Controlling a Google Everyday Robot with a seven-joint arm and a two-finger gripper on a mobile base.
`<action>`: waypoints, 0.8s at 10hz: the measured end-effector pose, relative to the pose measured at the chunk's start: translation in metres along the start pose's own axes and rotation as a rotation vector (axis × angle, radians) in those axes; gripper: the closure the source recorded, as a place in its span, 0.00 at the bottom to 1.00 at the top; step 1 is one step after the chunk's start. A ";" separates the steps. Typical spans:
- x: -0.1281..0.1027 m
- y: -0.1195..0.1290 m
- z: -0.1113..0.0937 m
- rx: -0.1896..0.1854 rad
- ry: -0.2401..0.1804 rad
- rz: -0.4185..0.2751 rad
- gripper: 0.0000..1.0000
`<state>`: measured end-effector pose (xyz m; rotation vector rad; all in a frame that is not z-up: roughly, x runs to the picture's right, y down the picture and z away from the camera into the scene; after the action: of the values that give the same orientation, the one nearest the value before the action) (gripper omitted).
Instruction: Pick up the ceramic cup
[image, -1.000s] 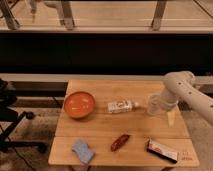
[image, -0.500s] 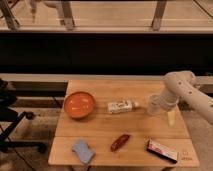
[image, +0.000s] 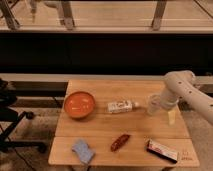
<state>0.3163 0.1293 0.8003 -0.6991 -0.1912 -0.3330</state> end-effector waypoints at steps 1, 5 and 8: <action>0.001 0.000 0.000 0.000 0.000 -0.002 0.00; 0.003 -0.002 -0.001 0.000 0.002 -0.012 0.00; 0.005 -0.003 0.001 -0.001 0.002 -0.021 0.00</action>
<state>0.3197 0.1267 0.8036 -0.6983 -0.1967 -0.3542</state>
